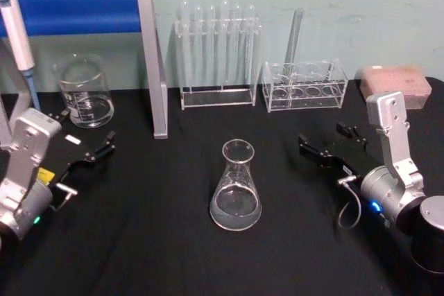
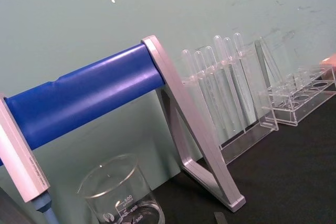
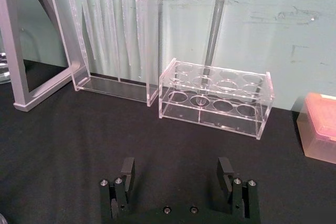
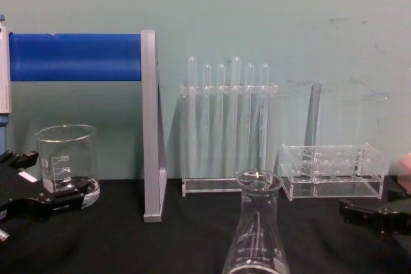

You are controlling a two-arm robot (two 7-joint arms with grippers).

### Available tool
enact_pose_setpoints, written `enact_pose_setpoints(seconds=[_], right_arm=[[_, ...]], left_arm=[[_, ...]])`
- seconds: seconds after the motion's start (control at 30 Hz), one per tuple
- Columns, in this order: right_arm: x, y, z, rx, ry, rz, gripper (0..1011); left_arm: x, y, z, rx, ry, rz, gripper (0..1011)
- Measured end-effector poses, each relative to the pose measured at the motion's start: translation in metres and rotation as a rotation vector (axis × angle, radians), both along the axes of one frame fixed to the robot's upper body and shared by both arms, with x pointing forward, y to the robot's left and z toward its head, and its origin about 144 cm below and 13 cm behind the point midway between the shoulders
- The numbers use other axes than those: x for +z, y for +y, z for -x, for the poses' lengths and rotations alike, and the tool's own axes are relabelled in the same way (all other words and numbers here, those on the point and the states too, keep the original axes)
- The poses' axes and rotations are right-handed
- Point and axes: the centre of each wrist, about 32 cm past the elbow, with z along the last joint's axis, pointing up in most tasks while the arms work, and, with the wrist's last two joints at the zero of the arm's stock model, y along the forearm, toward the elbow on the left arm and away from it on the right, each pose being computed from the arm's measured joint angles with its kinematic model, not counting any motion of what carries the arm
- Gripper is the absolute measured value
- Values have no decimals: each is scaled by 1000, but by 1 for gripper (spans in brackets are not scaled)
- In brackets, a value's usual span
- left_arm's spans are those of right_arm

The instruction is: Grasp the erlenmeyer flask with one hand, shake it three times, then place it back.

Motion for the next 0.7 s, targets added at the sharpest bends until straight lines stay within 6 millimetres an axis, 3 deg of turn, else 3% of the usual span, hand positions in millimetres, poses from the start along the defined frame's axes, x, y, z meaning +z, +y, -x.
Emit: enact_pose_setpoints(seconds=[0.7], right_arm=[[0,0,0,1,-2,0,1000]], left_arm=[[0,0,0,0,0,0,1001]])
